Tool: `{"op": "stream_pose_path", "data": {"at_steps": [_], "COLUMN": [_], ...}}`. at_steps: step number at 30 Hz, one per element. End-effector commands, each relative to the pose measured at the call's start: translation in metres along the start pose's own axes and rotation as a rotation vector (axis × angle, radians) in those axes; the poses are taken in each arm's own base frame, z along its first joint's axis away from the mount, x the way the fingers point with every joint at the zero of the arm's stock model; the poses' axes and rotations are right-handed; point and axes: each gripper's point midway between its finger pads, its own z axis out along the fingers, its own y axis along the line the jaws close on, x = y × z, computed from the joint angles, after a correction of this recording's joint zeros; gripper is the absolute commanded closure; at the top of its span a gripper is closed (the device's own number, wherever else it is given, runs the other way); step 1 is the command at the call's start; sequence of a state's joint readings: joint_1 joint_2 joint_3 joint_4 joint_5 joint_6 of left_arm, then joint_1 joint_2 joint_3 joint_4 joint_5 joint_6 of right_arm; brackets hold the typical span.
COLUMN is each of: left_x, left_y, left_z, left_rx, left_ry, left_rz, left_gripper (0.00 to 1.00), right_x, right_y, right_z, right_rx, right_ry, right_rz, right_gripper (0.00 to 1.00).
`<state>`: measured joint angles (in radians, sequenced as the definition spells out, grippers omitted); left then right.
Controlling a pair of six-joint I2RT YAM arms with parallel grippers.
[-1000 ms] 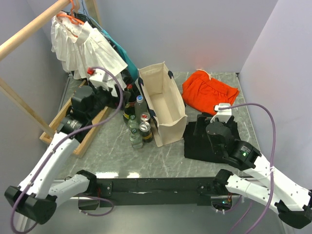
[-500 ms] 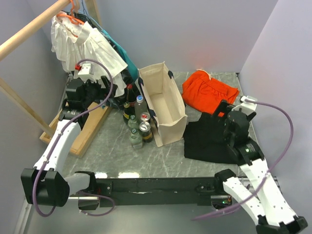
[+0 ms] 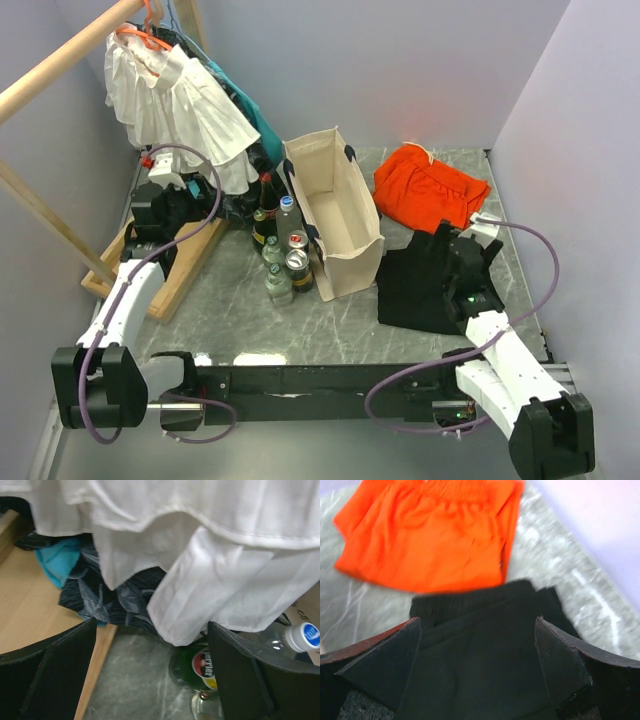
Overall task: Take the beverage out of the canvas bag
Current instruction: Reset both arms
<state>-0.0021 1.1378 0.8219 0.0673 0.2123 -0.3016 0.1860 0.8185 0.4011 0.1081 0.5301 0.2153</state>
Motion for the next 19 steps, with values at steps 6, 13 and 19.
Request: {"op": "stream_pose_path", "data": {"at_steps": [6, 13, 19], "left_x": [-0.011, -0.004, 0.005], "left_y": [0.018, 0.025, 0.037], "left_z": [-0.007, -0.008, -0.005], "left_rx": [-0.036, -0.063, -0.113], "left_ry": [-0.102, -0.108, -0.106], "left_rz": [0.006, 0.006, -0.010], "left_gripper": [0.04, 0.04, 0.04], "right_x": [-0.055, -0.036, -0.037], "right_y": [-0.007, -0.006, -0.012], "right_z": [0.017, 0.030, 0.028], "right_rx": [0.037, 0.048, 0.076], "right_ry": [-0.146, -0.071, -0.109], "right_rz": [0.077, 0.074, 0.085], "right_gripper": [0.00, 0.00, 0.00]}}
